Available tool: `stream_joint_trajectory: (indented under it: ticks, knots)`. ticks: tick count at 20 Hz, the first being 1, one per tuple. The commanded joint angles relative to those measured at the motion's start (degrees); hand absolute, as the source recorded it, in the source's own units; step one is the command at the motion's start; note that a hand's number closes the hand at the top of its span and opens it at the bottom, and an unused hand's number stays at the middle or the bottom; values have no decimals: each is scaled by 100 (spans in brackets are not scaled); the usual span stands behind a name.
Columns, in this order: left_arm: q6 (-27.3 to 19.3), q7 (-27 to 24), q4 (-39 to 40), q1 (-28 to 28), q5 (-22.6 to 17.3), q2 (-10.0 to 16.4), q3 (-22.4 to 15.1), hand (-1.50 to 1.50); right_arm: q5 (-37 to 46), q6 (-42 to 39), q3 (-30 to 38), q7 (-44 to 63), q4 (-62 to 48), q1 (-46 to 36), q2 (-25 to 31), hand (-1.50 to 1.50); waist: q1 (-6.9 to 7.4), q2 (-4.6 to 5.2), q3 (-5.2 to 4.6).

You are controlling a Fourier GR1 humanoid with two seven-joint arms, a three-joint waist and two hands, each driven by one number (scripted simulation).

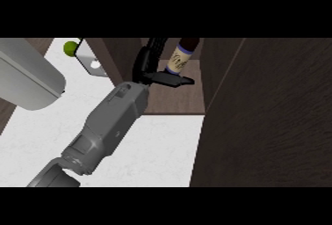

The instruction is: Pick up the wine, place it into the cabinet and close the cabinet

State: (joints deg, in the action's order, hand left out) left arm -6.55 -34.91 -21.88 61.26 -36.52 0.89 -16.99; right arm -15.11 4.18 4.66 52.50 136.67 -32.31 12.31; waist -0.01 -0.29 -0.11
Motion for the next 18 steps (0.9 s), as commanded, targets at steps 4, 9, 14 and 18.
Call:
stream_joint_trajectory:
  ticks: [4,9,14,18]
  knots:
    - [-645,788,-1886,-585,152,-86,-654,-150,154,173,-192,282,484,96,71,-150,98,-75,10]
    - [-1323,1556,-3518,-1263,350,-87,-1113,-150,158,361,-179,548,418,-220,161,-150,150,-94,8]
    - [-2742,1571,-5071,-2264,301,-87,-2138,-150,82,286,-54,263,259,-329,183,-150,55,-46,9]
    - [-2954,1821,-6012,-2895,607,-55,-2122,-150,94,283,-202,263,466,-42,123,-150,69,-24,11]
